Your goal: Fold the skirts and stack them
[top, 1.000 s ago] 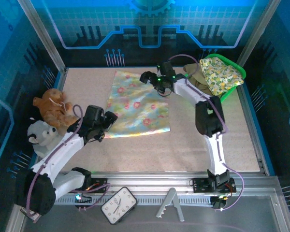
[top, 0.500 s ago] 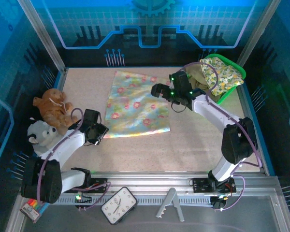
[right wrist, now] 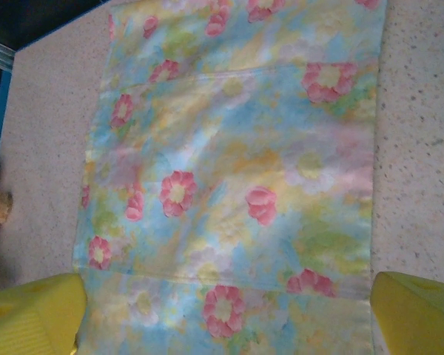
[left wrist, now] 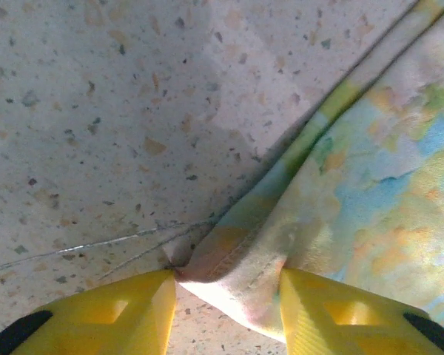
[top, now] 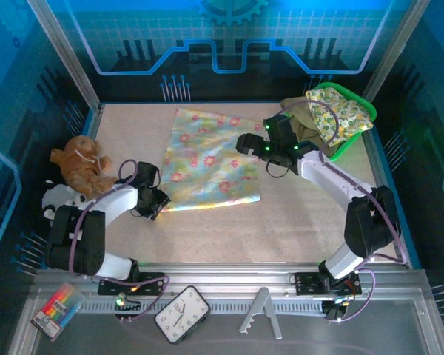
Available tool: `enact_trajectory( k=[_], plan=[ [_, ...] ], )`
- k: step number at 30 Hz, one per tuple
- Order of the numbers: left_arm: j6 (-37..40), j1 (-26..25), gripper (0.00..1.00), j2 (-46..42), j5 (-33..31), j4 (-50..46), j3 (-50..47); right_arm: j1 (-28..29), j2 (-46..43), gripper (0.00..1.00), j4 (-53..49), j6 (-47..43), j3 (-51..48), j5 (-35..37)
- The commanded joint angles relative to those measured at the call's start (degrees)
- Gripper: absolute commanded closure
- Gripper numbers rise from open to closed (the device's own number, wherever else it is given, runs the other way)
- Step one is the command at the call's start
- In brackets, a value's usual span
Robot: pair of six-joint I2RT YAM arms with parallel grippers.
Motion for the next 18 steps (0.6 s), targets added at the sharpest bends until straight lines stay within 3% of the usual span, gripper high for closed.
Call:
enact_trajectory(
  k=[1,3,12,18],
  plan=[
    [3.73,-0.04,0.70,4.56,4.48,6.54,2.70,-0.18,-3.00,0.01,-1.61,-1.24,-2.53,1.56],
    [4.44,-0.09,0.78,4.40,3.73,5.06,3.37,-0.52,-4.10,0.00,-3.35,-1.47,-4.70,1.07],
    [4.27,-0.10,0.99,-6.30,-0.02,0.28,2.90,-2.13,-9.26,0.01,-11.19,0.51,-18.48,-4.78],
    [3.83,-0.11,1.00,-12.45,-4.04,-5.10,2.78,-3.07,-11.30,0.04,-9.65,7.73,-24.92,-13.79]
  ],
)
